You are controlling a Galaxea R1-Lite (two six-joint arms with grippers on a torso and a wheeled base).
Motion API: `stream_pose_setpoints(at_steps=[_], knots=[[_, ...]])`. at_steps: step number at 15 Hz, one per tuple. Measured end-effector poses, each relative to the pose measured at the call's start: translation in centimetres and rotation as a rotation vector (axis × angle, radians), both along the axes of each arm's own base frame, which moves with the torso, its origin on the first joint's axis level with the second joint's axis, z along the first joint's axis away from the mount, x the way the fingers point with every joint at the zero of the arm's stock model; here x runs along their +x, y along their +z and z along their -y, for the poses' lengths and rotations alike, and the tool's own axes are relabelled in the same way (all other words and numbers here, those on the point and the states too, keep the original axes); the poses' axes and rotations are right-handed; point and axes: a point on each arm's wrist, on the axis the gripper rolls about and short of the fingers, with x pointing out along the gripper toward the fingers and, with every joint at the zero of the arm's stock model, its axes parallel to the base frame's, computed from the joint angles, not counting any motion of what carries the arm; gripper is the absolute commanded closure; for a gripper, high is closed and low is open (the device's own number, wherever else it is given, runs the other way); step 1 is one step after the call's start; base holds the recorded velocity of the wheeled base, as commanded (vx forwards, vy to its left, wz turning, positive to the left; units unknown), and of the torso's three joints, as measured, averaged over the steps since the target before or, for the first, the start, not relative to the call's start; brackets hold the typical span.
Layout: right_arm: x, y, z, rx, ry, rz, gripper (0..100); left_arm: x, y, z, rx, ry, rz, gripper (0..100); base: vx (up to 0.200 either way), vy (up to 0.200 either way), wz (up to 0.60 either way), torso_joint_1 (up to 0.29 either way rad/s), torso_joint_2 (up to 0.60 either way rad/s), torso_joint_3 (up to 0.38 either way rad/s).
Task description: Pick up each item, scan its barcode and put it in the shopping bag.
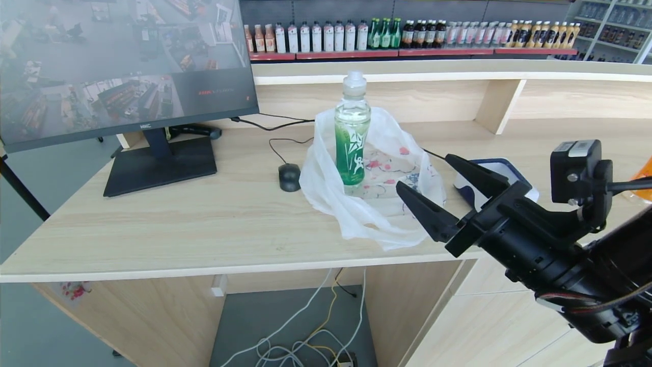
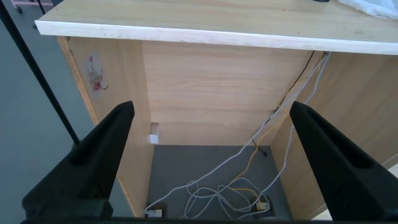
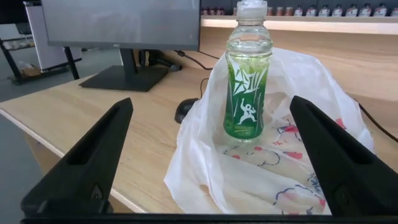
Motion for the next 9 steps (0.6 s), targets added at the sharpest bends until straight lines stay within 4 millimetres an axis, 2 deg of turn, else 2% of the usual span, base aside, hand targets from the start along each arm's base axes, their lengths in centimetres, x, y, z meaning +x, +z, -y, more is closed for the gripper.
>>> stream_pose_setpoints(at_steps=[5, 9], knots=[[-0.38, 0.43, 0.33, 0.01, -0.002, 0.013, 0, 0.0, 0.0, 0.0, -0.001, 0.0, 0.0, 0, 0.0, 0.0, 0.0, 0.0, 0.0, 0.0], [-0.5, 0.72, 0.54, 0.018, -0.005, 0.025, 0, 0.0, 0.01, 0.0, -0.006, 0.0, 0.001, 0, 0.0, -0.2, 0.0, -0.001, 0.0, 0.006]])
